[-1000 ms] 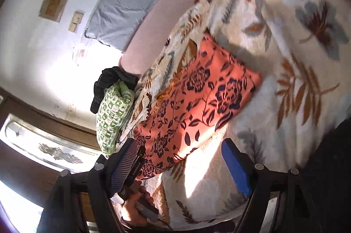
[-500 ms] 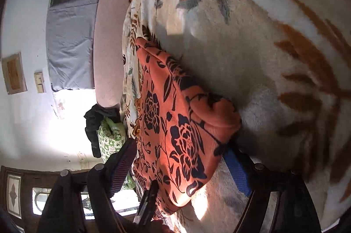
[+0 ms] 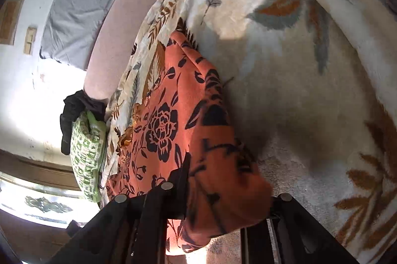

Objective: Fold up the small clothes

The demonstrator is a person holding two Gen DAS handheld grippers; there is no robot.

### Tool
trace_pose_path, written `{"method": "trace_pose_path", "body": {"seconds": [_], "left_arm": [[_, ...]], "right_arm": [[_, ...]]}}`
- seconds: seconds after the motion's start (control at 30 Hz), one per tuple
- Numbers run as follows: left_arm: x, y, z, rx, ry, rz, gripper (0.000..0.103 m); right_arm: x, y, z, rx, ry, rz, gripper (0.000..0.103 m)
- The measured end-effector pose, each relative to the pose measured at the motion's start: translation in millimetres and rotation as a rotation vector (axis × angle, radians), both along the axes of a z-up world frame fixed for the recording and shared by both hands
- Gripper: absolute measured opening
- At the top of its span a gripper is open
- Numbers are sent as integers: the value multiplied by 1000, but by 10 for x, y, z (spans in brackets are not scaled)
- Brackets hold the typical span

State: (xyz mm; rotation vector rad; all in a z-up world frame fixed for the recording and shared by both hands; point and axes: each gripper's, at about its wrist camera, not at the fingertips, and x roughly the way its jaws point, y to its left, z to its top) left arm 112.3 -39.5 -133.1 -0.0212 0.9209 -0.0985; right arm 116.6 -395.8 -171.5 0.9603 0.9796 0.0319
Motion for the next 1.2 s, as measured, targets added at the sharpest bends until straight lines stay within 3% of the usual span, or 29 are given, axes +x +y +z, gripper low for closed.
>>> {"method": "trace_pose_path", "body": {"seconds": [0.13,0.23,0.33,0.43,0.57,0.6,0.63,0.67,0.7,0.9,1.13,1.17,1.2], "left_arm": [[-342,829,344,-112,-113,147,103],[-709,1601,500,-165,-169,330,103],[-1100,2248,551,-203,-194,478,103],[-1399,2643,483,-202,-181,564,103],[-1623,2832,288,-230,-125,587,103],[-1637,2830,265,-239,-122,576,103],[-1645,2814,259,-243,-125,566,103],[-1624,2785,255,-252,-124,555,103],[-1591,2746,259,-277,-122,532,103],[-1211,2222,398,-409,-104,340,103],[-516,1710,111,-389,68,276,103],[-440,1673,80,-389,87,262,88],[-369,1647,43,-397,115,247,66]], "right_arm": [[103,525,765,-240,-136,124,15],[127,1285,1323,-396,-266,264,15],[53,2243,1578,-504,-366,434,15],[-12,3167,1301,-547,-346,614,14],[-14,4062,252,-631,-148,876,24],[-118,4120,259,-696,-225,862,27],[-230,4134,350,-723,-302,860,36],[-269,4122,409,-661,-319,896,73],[-253,4080,440,-580,-299,917,90],[-352,3392,774,-351,-328,716,90],[-354,2536,824,-255,-302,536,90],[-356,2459,817,-250,-299,529,90],[-353,2392,800,-245,-296,527,90]]}}
